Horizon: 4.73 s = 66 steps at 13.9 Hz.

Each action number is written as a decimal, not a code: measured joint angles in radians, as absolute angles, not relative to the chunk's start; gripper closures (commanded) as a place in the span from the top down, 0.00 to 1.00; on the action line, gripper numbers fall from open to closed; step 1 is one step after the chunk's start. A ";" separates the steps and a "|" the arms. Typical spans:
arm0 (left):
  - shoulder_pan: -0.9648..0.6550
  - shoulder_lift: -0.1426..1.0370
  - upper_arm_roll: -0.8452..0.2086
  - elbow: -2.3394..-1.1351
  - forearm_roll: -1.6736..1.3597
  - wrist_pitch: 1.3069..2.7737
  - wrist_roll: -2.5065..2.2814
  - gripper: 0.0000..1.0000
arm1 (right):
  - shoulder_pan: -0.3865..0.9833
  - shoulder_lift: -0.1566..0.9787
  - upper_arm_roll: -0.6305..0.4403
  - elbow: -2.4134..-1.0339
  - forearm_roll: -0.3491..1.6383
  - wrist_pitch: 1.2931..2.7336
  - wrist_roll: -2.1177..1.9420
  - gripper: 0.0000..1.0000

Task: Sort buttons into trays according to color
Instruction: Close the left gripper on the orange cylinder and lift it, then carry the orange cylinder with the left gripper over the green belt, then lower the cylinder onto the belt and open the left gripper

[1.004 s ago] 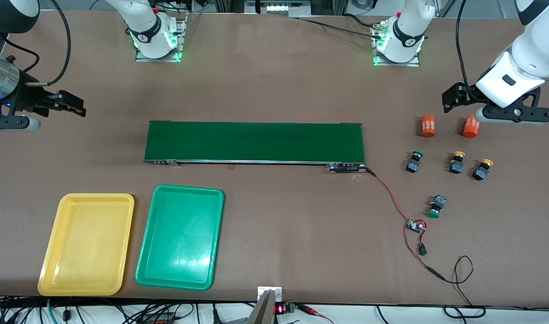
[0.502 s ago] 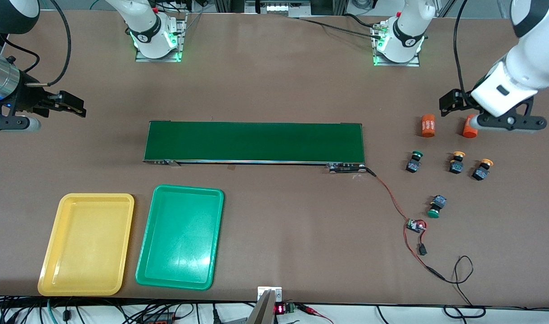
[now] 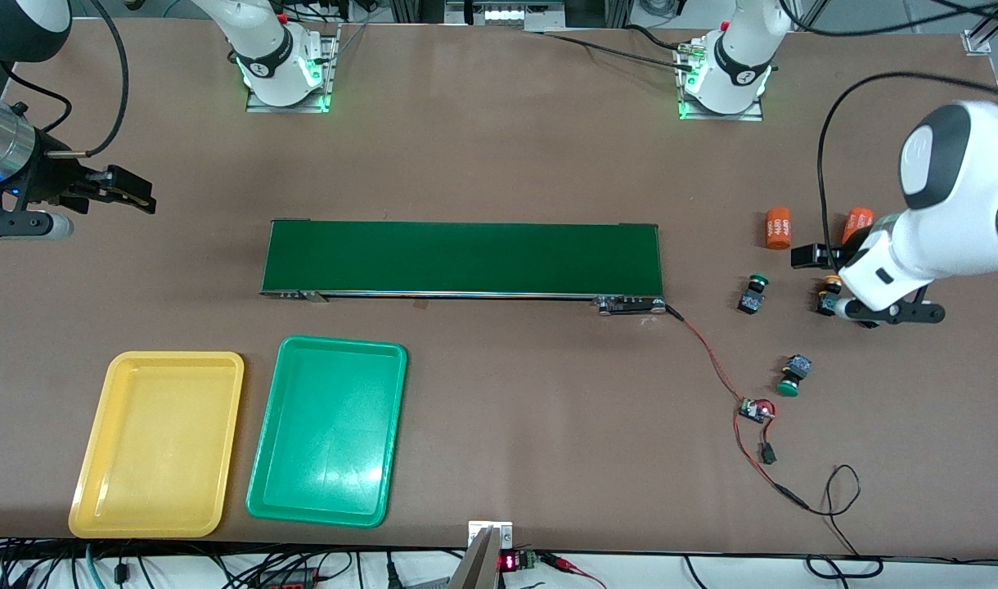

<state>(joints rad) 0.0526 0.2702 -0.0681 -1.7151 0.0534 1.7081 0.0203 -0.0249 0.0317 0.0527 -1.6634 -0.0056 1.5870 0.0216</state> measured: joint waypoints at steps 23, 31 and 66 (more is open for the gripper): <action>0.203 0.194 -0.069 -2.597 0.207 2.600 0.112 0.15 | -0.025 0.032 0.053 -1.663 -0.006 1.587 0.022 1.00; 0.205 0.140 -0.093 -2.484 0.208 2.456 0.134 0.11 | -0.025 0.032 0.053 -1.663 -0.005 1.587 0.022 1.00; 0.061 0.372 -0.635 -1.855 0.375 1.867 0.363 1.00 | -0.041 0.037 0.051 -1.663 -0.005 1.585 0.023 1.00</action>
